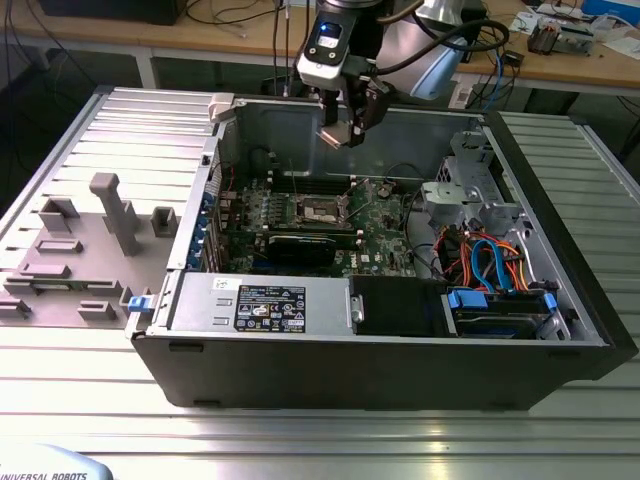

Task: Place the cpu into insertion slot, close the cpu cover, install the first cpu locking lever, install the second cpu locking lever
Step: 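Place the cpu into insertion slot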

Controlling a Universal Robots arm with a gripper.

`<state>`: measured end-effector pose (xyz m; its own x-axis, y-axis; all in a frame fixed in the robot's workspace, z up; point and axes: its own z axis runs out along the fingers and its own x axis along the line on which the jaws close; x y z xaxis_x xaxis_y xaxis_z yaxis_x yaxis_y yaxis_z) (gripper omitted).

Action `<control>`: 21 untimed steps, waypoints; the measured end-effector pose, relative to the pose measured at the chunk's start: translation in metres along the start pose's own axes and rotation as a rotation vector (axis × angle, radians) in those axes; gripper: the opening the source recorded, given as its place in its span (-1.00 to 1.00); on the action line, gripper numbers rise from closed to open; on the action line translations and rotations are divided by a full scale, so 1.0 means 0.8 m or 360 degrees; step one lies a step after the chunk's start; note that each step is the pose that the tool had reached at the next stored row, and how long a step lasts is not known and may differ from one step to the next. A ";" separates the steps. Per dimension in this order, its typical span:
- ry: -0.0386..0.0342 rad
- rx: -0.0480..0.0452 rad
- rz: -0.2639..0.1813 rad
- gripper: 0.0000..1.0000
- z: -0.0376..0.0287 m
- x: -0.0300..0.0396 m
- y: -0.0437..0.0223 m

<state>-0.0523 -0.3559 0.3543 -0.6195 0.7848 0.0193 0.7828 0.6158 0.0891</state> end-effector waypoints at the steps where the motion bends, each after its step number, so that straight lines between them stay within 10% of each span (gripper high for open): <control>1: 0.0000 0.0000 0.0000 0.08 0.0000 0.0003 -0.0004; 21: -0.0009 -0.0002 0.0096 0.08 0.0003 0.0005 -0.0008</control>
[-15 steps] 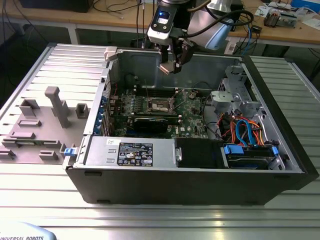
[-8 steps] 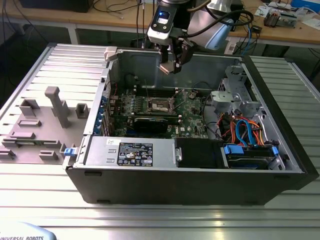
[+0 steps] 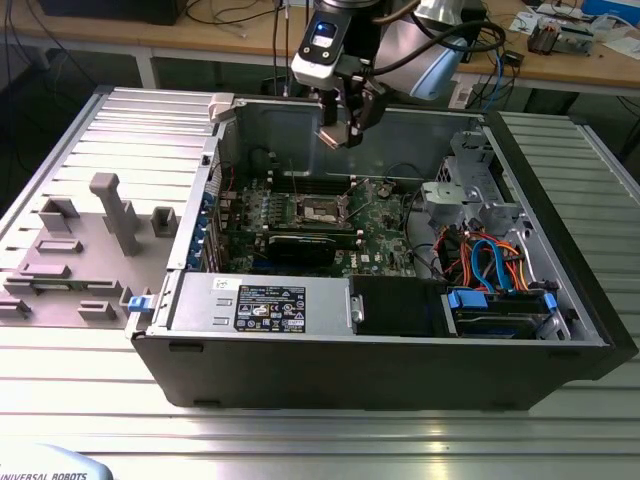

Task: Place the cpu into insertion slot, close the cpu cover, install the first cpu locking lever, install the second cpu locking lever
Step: 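Place the cpu into insertion slot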

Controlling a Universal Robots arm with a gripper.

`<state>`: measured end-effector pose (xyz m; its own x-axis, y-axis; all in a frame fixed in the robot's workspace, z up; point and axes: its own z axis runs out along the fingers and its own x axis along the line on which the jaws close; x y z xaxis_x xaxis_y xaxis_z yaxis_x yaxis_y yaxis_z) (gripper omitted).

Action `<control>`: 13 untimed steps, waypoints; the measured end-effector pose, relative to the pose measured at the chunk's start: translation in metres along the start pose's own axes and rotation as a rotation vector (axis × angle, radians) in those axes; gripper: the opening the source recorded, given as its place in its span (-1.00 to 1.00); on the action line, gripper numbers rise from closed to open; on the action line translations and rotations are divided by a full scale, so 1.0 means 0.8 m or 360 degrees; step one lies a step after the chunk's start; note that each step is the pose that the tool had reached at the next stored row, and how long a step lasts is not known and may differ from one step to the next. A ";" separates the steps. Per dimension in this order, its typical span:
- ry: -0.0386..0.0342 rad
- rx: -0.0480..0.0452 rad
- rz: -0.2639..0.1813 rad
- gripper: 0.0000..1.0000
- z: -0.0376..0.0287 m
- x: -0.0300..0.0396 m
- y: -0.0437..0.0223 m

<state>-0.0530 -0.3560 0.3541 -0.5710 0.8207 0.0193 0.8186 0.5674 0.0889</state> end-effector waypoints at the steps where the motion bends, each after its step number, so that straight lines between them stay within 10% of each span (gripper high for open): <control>1: -0.0001 0.0000 0.0013 0.08 0.0001 0.0000 0.0000; 13: -0.0021 -0.0005 0.0240 0.08 0.0011 0.0000 -0.0001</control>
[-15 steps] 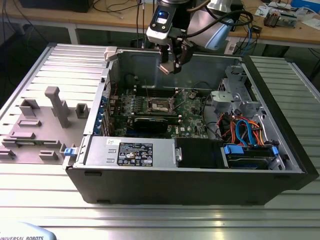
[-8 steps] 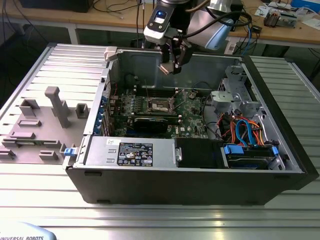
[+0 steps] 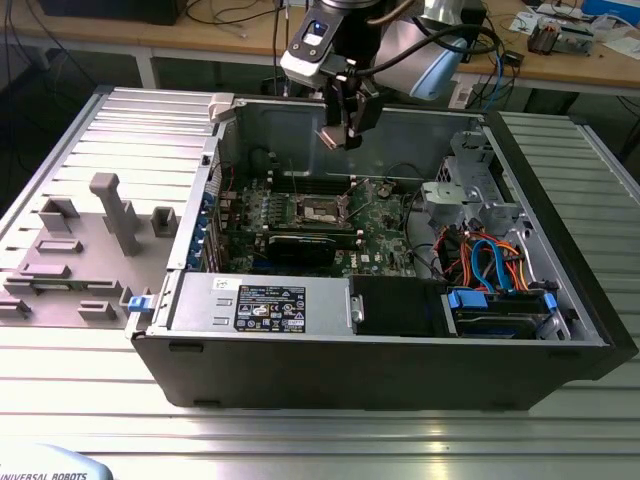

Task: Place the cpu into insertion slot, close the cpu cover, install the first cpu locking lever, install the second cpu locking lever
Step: 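Place the cpu into insertion slot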

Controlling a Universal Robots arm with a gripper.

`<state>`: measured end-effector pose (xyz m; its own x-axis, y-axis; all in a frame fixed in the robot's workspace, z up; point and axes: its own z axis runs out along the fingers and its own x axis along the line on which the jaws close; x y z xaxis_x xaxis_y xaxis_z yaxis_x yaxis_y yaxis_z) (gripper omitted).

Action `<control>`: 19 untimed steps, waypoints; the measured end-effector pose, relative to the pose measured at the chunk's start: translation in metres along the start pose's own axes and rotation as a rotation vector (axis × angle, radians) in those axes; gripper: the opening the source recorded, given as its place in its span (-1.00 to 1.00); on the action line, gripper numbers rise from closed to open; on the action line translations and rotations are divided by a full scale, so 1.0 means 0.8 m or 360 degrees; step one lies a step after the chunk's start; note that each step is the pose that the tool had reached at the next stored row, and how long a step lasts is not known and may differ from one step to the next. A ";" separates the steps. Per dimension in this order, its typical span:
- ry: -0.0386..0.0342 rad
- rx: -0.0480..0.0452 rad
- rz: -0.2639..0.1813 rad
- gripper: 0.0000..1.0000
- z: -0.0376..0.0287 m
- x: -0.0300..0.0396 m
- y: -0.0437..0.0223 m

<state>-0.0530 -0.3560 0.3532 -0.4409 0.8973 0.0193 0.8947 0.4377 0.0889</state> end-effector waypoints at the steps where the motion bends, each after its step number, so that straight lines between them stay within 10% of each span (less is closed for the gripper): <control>1: -0.0002 0.0000 0.0022 0.08 0.0001 0.0000 0.0000; 19: -0.0031 -0.0007 0.0347 0.08 0.0011 0.0000 -0.0001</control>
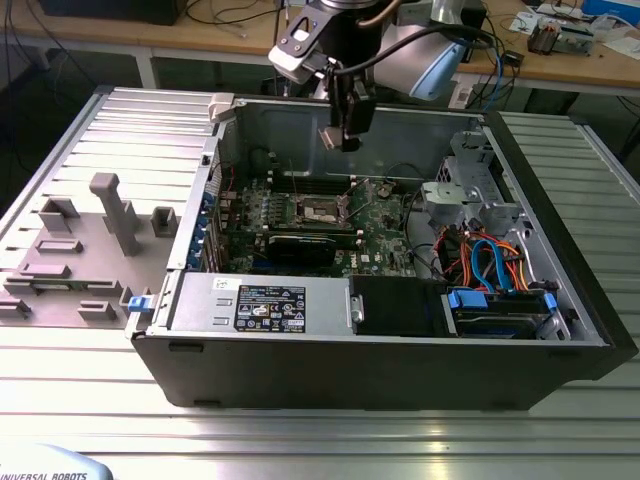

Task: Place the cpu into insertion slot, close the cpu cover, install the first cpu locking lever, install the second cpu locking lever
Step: 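Place the cpu into insertion slot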

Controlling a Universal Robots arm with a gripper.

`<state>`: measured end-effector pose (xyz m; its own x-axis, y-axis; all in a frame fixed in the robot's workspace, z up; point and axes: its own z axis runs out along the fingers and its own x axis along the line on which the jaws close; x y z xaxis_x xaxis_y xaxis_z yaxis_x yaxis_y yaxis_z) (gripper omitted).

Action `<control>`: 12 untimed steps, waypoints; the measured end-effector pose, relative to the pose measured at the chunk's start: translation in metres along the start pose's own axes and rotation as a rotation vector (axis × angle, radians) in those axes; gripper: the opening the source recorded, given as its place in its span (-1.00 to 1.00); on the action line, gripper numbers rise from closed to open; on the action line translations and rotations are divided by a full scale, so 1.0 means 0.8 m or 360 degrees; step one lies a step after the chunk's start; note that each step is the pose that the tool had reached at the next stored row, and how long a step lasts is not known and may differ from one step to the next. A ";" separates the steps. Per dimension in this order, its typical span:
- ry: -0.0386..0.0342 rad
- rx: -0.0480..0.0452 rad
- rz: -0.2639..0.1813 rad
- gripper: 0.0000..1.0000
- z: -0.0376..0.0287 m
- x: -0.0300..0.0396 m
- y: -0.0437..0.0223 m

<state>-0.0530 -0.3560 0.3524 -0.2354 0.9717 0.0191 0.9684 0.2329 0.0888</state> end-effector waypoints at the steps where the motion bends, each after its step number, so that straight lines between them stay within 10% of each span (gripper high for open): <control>1: -0.0002 0.0000 0.0019 0.08 0.0001 0.0000 0.0000; 12: -0.0016 -0.0003 0.0179 0.08 0.0005 0.0000 -0.0001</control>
<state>-0.0530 -0.3560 0.3519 -0.1245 0.9920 0.0189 0.9885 0.1224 0.0888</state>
